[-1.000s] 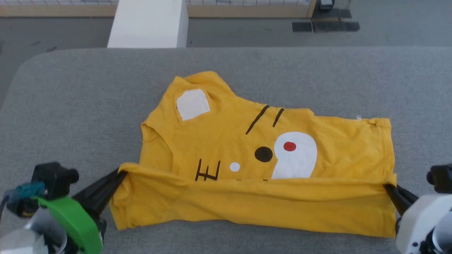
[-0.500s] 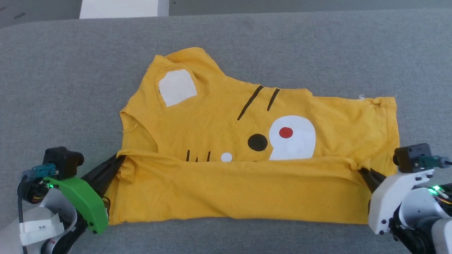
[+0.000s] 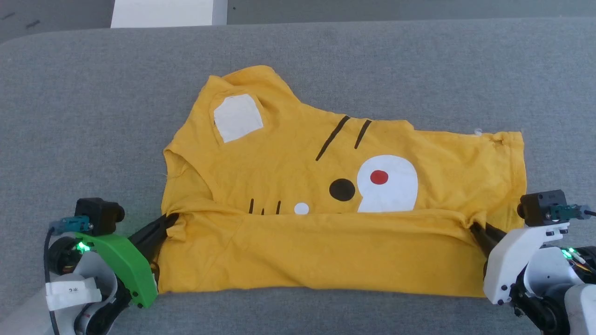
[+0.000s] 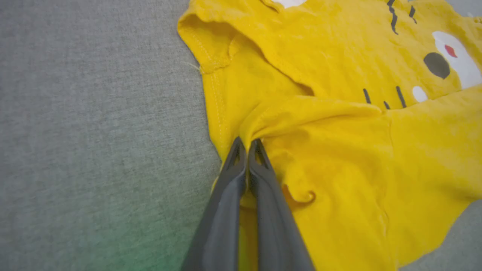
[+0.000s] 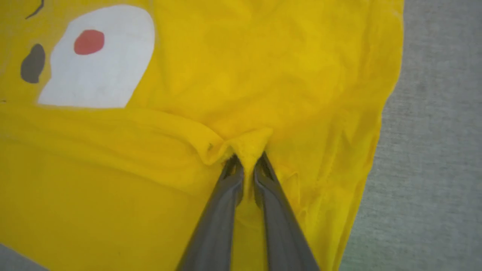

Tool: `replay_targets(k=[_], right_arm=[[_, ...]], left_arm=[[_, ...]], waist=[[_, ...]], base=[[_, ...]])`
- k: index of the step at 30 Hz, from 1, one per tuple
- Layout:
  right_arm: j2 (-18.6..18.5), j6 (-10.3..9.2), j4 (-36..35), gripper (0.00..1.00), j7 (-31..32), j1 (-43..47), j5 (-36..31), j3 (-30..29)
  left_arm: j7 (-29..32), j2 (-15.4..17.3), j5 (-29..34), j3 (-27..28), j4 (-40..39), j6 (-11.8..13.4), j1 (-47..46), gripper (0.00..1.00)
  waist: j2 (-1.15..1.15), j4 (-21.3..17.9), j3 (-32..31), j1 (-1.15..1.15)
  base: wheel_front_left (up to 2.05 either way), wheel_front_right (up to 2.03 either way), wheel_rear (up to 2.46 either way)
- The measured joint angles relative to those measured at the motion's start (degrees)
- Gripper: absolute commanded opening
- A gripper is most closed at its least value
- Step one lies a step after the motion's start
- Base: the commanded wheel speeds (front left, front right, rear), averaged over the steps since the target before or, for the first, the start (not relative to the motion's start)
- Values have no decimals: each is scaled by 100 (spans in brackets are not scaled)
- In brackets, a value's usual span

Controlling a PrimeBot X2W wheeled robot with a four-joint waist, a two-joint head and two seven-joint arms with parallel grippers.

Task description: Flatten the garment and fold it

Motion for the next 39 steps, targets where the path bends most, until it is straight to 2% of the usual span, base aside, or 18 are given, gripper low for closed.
replay_targets(k=[2, 6, 9, 13, 17, 19, 21, 24, 27, 29, 32, 39], right_arm=[[21, 0, -33, 100, 63, 25, 77, -47], [18, -3, -296, 100, 121, 238, 225, -172], [20, -3, -653, 100, 109, 432, 332, -265], [121, -3, -1215, 100, -183, 712, 368, -431], [343, -3, -1664, 100, -849, 963, 18, -701], [458, -4, -1812, 100, -1237, 1084, -268, -788], [573, -3, -1885, 100, -1611, 1188, -514, -827], [688, -4, -1897, 100, -2104, 1288, -848, -771], [758, -4, -1867, 100, -2542, 1304, -1181, -694], [773, -3, -1817, 100, -2832, 1335, -1425, -666], [783, -3, -1705, 100, -3231, 1417, -1440, -793], [783, -3, -1193, 100, -3940, 1696, -1378, -1044]], left_arm=[[-26, -38, -29, 7, 4, -2, 10, 100], [-158, -33, -114, 71, -42, 9, 65, 100], [-393, 18, -167, 207, -221, 121, 183, 100], [-791, 116, -180, 522, -588, 506, 421, 100], [-1001, 109, -108, 1095, -1124, 980, 760, 100], [-1003, -62, 158, 1667, -1471, 1251, 985, 100], [-1018, -361, 521, 2334, -1812, 1408, 1200, 100], [-1033, -827, 1214, 3065, -2274, 1366, 1644, 100], [-1033, -1234, 1836, 3523, -2543, 1165, 2118, 100], [-1033, -1461, 2245, 3713, -2597, 962, 2401, 100], [-1033, -1750, 2685, 3912, -2564, 739, 2723, 100], [-1033, -2369, 3441, 4324, -2426, 391, 3104, 100]], waist=[[0, 9, -71, 0], [0, 28, -227, 0], [0, 44, -341, 0], [0, 79, -468, 0], [0, 132, -572, 0], [0, 167, -620, 0], [0, 204, -653, 0], [0, 242, -692, 0], [0, 251, -719, 0], [0, 256, -737, 0], [0, 272, -781, 0], [0, 289, -898, 0]], base=[[0, 0, 0], [0, 0, 0], [0, 0, 0], [0, 0, 0], [0, 0, 0], [0, 0, 0], [0, 0, 0], [0, 0, 0], [0, 0, 0], [0, 0, 0], [0, 0, 0], [0, 0, 0]])
